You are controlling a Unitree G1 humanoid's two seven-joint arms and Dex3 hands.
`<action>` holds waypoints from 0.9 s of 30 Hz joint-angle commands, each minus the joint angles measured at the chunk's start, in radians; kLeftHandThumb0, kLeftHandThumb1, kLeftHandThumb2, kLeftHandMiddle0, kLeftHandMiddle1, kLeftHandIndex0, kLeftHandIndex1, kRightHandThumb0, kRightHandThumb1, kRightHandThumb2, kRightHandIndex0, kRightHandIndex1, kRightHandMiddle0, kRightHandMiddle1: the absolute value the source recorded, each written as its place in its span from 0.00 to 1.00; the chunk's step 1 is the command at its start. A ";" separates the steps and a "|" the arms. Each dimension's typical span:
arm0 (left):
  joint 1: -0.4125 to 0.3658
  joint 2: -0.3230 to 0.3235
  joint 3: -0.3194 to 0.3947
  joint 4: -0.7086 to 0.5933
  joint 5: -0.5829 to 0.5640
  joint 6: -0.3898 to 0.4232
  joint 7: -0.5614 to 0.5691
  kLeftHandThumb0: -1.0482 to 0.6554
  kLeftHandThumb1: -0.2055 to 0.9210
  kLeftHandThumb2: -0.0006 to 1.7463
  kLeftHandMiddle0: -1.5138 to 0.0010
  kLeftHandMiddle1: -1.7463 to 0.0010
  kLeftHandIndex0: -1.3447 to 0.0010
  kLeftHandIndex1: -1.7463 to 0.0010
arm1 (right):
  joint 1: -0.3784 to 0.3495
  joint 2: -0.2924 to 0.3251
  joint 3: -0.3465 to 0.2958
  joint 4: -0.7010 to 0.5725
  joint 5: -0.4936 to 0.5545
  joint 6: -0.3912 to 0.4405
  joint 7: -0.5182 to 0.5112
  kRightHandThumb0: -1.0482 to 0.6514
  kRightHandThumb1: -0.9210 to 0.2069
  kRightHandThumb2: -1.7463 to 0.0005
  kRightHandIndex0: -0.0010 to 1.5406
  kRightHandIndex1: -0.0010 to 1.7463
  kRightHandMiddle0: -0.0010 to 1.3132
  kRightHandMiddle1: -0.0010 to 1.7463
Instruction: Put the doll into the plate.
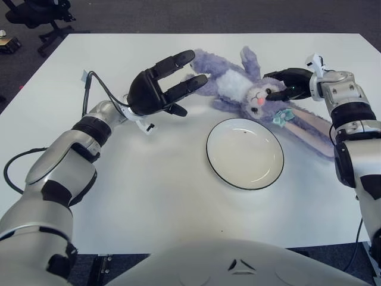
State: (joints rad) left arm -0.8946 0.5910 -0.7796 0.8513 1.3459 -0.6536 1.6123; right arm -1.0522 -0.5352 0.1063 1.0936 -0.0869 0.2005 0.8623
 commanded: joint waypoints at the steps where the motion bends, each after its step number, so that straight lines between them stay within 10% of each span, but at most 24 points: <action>1: 0.010 0.010 0.009 0.001 -0.009 -0.009 0.002 0.30 1.00 0.12 0.63 0.98 0.65 0.98 | -0.027 -0.004 -0.011 0.014 -0.002 -0.015 -0.007 0.55 0.18 0.86 0.62 1.00 0.57 1.00; 27: 0.012 0.011 0.006 0.014 -0.009 -0.048 0.002 0.30 1.00 0.13 0.61 0.98 0.65 0.99 | 0.124 -0.041 0.126 -0.133 -0.240 -0.418 -0.359 0.56 0.17 0.88 0.57 1.00 0.48 1.00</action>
State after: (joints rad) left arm -0.8934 0.5931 -0.7796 0.8644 1.3439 -0.6996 1.6123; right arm -0.9580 -0.5645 0.2190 0.9628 -0.2960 -0.1823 0.5357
